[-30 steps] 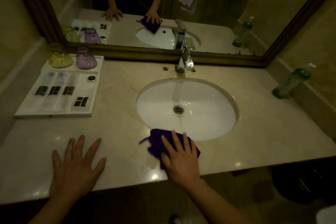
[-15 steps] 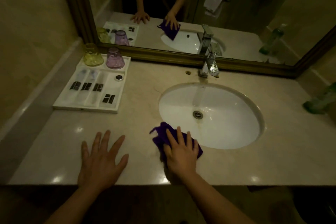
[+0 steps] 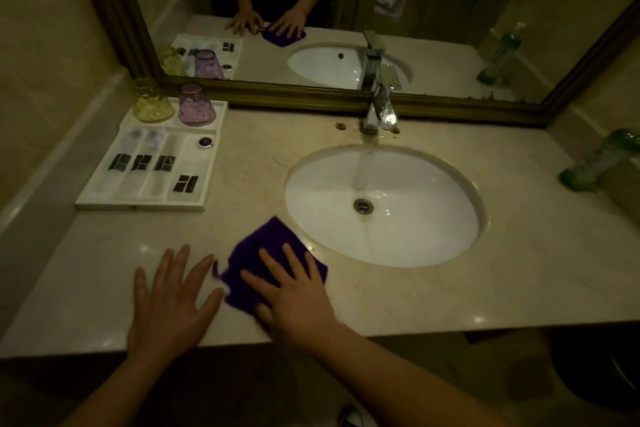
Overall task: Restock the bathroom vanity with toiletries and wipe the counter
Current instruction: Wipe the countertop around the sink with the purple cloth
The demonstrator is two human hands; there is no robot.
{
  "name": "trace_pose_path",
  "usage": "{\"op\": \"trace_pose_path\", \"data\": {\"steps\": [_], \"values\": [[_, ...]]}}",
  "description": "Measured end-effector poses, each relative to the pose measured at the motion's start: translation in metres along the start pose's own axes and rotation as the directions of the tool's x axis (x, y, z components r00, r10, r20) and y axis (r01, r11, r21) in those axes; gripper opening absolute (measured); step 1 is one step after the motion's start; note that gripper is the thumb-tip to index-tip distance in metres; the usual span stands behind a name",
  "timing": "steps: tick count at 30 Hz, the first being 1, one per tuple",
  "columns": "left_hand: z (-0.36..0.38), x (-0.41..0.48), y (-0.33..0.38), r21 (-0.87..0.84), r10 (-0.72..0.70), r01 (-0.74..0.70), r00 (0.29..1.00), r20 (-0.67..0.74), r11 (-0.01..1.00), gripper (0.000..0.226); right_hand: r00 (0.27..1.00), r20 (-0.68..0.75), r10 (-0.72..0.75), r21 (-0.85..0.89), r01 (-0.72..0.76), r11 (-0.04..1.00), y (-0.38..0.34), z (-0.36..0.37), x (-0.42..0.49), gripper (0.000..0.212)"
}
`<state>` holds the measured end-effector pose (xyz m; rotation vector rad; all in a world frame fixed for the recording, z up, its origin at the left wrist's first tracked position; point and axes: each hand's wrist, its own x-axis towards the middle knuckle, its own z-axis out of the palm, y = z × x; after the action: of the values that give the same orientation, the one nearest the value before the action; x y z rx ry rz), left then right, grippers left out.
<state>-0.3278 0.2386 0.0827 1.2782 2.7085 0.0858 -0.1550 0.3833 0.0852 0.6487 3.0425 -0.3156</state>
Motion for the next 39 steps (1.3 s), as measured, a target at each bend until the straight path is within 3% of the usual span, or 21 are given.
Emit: {"op": "trace_pose_path", "data": {"steps": [2,3,5,8,10,12,14,15,16,17,18,19,21,24,27,29,33,34,36,37,39], "values": [[0.0,-0.001,-0.001,-0.023,-0.006,0.005,1.0,-0.007,1.0,0.075,0.996,-0.052,-0.074,-0.073,0.07,0.995,0.032,0.001,-0.033,0.057],[0.0,-0.001,0.0,-0.037,-0.003,0.003,1.0,-0.013,0.999,0.074,0.997,-0.066,-0.029,-0.091,0.023,0.996,0.05,-0.004,-0.038,0.057],[-0.003,-0.002,0.002,-0.071,-0.002,0.0,1.0,-0.03,0.997,0.072,0.98,-0.091,0.179,-0.046,-0.184,0.982,0.073,-0.02,-0.032,0.052],[-0.007,-0.003,0.004,-0.072,-0.01,0.009,1.0,-0.017,0.997,0.071,0.849,-0.152,0.506,0.312,-0.444,0.84,0.088,-0.047,-0.011,0.032],[-0.007,-0.003,0.004,-0.056,-0.016,0.015,1.0,-0.016,0.998,0.071,0.742,-0.173,0.648,0.612,-0.435,0.66,0.093,-0.066,-0.009,0.026],[-0.007,-0.003,0.005,-0.055,-0.025,0.024,0.999,-0.027,0.998,0.072,0.676,-0.105,0.729,0.86,-0.307,0.408,0.093,-0.084,-0.018,0.019],[-0.008,-0.003,0.007,-0.07,-0.029,0.026,0.998,-0.048,0.997,0.073,0.716,0.137,0.684,0.97,-0.237,0.054,0.083,-0.097,-0.027,0.018],[-0.009,-0.003,0.008,-0.073,-0.029,0.024,0.998,-0.057,0.997,0.074,0.736,0.229,0.637,0.954,-0.3,0.003,0.078,-0.097,-0.029,0.019],[-0.01,-0.004,0.008,-0.075,-0.029,0.024,0.998,-0.064,0.997,0.075,0.746,0.264,0.611,0.923,-0.38,0.066,0.072,-0.095,-0.032,0.021],[-0.011,-0.004,0.009,-0.08,-0.031,0.026,0.997,-0.069,0.996,0.075,0.765,0.218,0.605,0.856,-0.448,0.258,0.068,-0.09,-0.034,0.023],[-0.011,-0.004,0.009,-0.083,-0.033,0.027,0.997,-0.069,0.996,0.075,0.801,0.12,0.586,0.706,-0.484,0.518,0.067,-0.079,-0.037,0.027],[-0.012,-0.004,0.009,-0.076,-0.03,0.025,0.998,-0.063,0.997,0.075,0.845,0.011,0.534,0.477,-0.474,0.74,0.063,-0.065,-0.042,0.037],[-0.011,-0.005,0.009,-0.058,-0.034,0.031,0.998,-0.051,0.998,0.075,0.94,-0.048,0.339,0.172,-0.326,0.93,0.044,-0.041,-0.052,0.064],[-0.009,-0.002,0.008,-0.041,-0.045,0.043,0.998,-0.046,0.998,0.073,0.993,0.005,0.117,-0.022,-0.117,0.993,0.021,-0.006,-0.056,0.081],[-0.006,-0.002,0.006,-0.041,-0.04,0.038,0.998,-0.045,0.998,0.071,0.996,0.026,0.09,-0.039,-0.089,0.995,0.035,-0.01,-0.034,0.072],[-0.005,-0.002,0.005,-0.054,-0.035,0.033,0.998,-0.043,0.998,0.07,0.991,0.007,0.136,-0.019,-0.136,0.99,0.048,-0.02,-0.013,0.066],[-0.005,0.0,0.006,-0.032,-0.036,0.036,0.999,-0.028,0.999,0.067,0.926,-0.055,0.374,0.043,-0.372,0.927,0.03,-0.031,0.023,0.061],[-0.005,0.0,0.006,-0.031,-0.04,0.039,0.999,-0.029,0.999,0.066,0.939,-0.105,0.326,0.002,-0.328,0.945,0.015,-0.028,0.023,0.058],[-0.005,-0.001,0.007,-0.026,-0.038,0.036,0.998,-0.042,0.999,0.066,0.988,-0.129,0.085,-0.02,-0.089,0.996,-0.018,-0.01,0.011,0.052],[-0.005,-0.002,0.007,-0.025,-0.035,0.034,0.998,-0.047,0.999,0.065,0.997,-0.072,-0.009,0.001,0.009,1.0,-0.032,-0.002,0.001,0.053],[-0.007,-0.001,0.008,-0.034,-0.04,0.038,0.998,-0.052,0.999,0.064,0.999,-0.022,-0.031,0.041,0.032,0.999,-0.033,0.004,0.002,0.055]]}}
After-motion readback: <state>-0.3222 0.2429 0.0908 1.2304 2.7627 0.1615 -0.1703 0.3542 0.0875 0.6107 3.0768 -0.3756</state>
